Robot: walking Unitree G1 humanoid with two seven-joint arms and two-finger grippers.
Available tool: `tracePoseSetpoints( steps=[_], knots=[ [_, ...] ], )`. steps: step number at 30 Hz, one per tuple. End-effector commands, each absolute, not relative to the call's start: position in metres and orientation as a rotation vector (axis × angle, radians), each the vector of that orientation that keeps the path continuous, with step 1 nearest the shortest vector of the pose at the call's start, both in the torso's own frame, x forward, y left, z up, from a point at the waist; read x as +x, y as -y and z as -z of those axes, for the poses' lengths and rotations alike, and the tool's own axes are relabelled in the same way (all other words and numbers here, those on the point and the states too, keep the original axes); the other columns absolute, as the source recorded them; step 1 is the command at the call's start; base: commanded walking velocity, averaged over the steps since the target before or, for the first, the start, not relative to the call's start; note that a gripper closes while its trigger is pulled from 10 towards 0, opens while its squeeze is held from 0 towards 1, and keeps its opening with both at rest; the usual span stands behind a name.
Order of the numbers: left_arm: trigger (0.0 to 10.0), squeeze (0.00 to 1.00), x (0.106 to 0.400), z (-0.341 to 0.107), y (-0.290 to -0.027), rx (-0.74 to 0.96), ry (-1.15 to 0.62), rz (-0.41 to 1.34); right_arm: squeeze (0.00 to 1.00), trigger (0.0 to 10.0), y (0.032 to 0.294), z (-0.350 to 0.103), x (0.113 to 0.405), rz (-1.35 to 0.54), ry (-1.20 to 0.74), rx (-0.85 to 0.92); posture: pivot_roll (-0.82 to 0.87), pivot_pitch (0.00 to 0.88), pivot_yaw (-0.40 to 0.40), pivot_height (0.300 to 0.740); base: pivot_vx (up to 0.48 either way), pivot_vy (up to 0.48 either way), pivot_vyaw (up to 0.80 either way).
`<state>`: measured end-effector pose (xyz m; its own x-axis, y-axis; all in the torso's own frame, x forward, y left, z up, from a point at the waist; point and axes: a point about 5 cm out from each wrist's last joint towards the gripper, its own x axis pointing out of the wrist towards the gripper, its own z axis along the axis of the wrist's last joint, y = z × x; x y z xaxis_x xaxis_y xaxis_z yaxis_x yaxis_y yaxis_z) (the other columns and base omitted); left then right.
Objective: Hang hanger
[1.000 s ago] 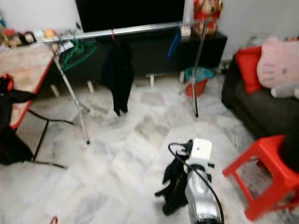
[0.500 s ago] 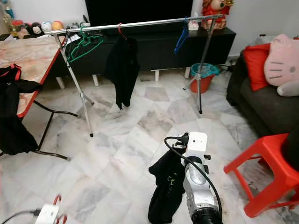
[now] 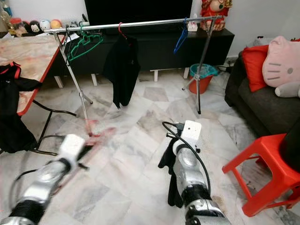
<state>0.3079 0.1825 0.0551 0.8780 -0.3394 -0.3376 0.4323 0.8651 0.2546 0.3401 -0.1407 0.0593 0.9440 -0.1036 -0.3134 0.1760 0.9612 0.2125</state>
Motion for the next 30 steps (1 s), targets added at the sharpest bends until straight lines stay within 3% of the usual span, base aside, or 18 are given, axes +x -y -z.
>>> tracePoseSetpoints(
  steps=[1,6,13,16,30],
  knots=[
    [10.0,0.0,0.309,-0.062,-0.178,0.322,-0.302,0.475,0.0,10.0,0.141,-0.064,0.345,0.156,-0.303,0.274,-0.06,0.0,0.001,0.732,0.0,0.0,0.0],
    [10.0,0.0,0.303,-0.069,-0.141,0.314,-0.356,0.733,0.0,10.0,0.138,-0.075,0.353,0.222,-0.273,0.349,-0.06,0.0,0.005,0.732,0.0,0.0,0.0],
    [10.0,0.0,0.289,-0.072,-0.128,0.289,-0.43,0.87,0.0,10.0,0.14,-0.078,0.357,0.287,-0.265,0.401,-0.06,0.0,0.006,0.732,0.0,0.0,0.0],
    [10.0,0.0,0.269,-0.073,-0.122,0.292,-0.503,1.075,0.0,10.0,0.139,-0.079,0.358,0.282,-0.258,0.373,-0.06,0.0,-0.001,0.732,0.0,0.0,0.0],
    [10.0,0.0,0.266,-0.087,-0.096,0.1,-0.447,1.165,0.0,10.0,0.131,-0.072,0.356,0.288,-0.29,0.37,-0.05,0.0,-0.012,0.732,0.0,0.0,0.0]
  ],
)
